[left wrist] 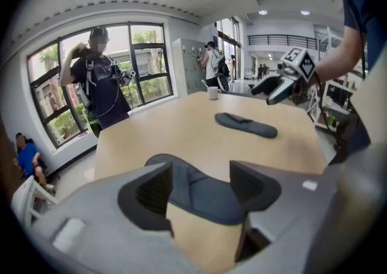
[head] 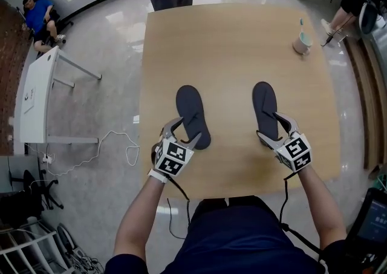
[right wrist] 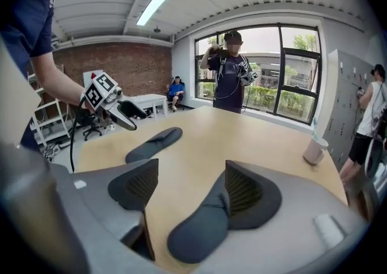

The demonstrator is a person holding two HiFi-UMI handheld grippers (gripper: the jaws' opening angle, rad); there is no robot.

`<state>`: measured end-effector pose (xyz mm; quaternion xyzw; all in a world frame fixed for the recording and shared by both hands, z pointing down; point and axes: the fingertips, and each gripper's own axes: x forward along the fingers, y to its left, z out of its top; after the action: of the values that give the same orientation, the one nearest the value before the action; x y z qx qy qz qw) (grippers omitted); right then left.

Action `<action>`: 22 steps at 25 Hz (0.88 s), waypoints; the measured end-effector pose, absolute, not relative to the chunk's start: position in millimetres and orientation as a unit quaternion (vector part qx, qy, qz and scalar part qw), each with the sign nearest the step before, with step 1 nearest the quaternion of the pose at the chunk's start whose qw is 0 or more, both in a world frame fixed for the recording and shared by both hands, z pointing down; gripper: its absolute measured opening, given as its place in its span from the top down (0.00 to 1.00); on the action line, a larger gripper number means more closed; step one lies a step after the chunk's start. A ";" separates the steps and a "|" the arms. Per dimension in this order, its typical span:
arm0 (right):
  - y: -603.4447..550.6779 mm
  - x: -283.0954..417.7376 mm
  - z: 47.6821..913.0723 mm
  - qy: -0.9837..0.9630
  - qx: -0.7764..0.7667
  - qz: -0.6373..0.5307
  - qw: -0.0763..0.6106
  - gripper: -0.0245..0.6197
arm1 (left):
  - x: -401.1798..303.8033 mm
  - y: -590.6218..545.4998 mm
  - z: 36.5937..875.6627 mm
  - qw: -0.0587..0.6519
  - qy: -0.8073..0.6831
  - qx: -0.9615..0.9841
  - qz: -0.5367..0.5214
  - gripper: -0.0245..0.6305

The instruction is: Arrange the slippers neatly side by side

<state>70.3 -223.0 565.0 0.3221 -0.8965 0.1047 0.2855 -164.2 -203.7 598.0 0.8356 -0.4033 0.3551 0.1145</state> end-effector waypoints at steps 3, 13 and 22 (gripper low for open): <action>-240.3 77.0 584.8 -0.895 0.286 0.091 0.330 0.39 | -169.7 -215.5 619.2 0.112 -0.374 0.830 0.397 0.47; -284.9 86.7 645.7 -0.875 0.244 0.111 0.403 0.37 | -176.1 -245.0 672.5 0.164 -0.335 0.813 0.446 0.47; -275.3 103.6 686.5 -0.851 0.243 0.135 0.446 0.44 | -164.0 -230.9 698.3 0.170 -0.296 0.811 0.476 0.47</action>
<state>103.6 -275.3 686.5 0.2426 -0.8508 0.1346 0.4463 -164.0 -230.9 698.3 0.8105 -0.2958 0.4759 0.1704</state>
